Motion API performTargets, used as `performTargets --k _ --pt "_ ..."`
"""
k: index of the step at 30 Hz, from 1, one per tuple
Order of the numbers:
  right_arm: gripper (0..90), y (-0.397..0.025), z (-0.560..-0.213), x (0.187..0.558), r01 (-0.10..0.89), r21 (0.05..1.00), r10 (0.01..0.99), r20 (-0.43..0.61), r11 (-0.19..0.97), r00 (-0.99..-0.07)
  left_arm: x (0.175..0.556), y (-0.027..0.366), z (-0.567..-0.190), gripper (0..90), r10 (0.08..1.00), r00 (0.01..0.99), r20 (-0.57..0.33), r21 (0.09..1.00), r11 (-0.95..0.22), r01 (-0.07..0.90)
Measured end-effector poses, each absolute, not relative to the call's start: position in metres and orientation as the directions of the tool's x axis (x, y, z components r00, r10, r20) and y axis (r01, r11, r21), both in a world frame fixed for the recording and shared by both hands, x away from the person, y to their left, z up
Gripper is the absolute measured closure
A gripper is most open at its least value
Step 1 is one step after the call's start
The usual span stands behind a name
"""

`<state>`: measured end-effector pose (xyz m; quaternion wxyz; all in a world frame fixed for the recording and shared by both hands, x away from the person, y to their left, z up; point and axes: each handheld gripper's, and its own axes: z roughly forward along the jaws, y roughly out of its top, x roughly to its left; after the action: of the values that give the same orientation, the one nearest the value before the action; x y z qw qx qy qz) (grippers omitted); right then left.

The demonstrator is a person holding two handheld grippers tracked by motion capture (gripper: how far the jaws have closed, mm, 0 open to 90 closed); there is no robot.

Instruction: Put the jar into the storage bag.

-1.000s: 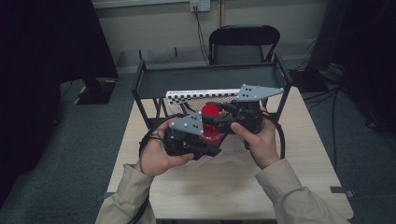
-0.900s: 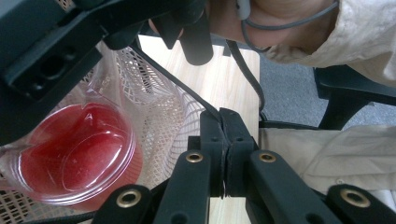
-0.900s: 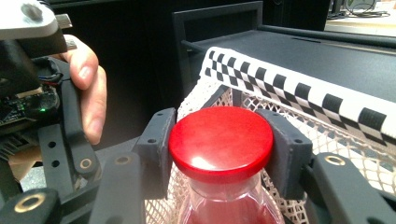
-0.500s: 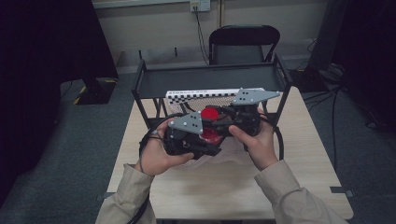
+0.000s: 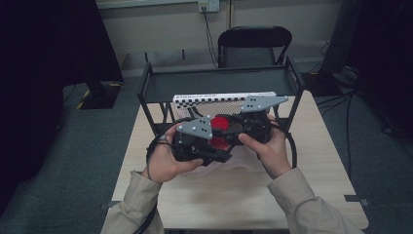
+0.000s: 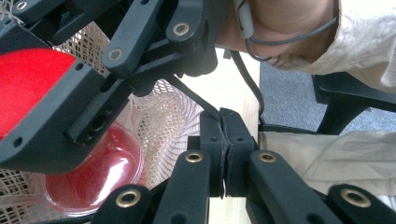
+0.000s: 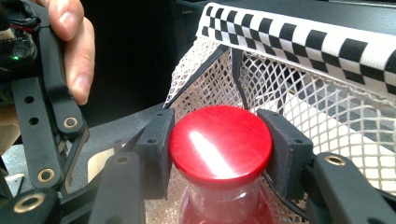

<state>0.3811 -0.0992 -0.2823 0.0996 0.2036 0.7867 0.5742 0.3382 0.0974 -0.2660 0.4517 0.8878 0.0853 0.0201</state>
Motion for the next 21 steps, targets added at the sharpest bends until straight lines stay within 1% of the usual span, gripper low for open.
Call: performTargets --k 7,16,17,21 --pt "48.7 -0.0971 -0.2833 0.3823 0.220 0.926 0.445 0.063 0.308 -0.893 0.3393 0.0966 -0.2669 88.7 0.170 0.984 -0.048 0.805 -0.577 0.139" --pt "48.6 -0.0985 -0.2814 0.3817 0.222 0.931 0.444 0.075 0.289 -0.893 0.3395 0.0975 -0.2677 88.7 0.170 0.984 -0.051 0.804 -0.577 0.141" --pt "47.6 -0.0989 -0.2811 0.3820 0.225 0.933 0.443 0.082 0.282 -0.893 0.3395 0.0970 -0.2687 88.6 0.174 0.984 -0.046 0.795 -0.591 0.141" --pt "32.3 -0.0971 -0.2820 0.3811 0.230 0.936 0.435 0.097 0.266 -0.895 0.3410 0.0991 -0.2697 88.6 0.172 0.983 -0.062 0.806 -0.573 0.151"
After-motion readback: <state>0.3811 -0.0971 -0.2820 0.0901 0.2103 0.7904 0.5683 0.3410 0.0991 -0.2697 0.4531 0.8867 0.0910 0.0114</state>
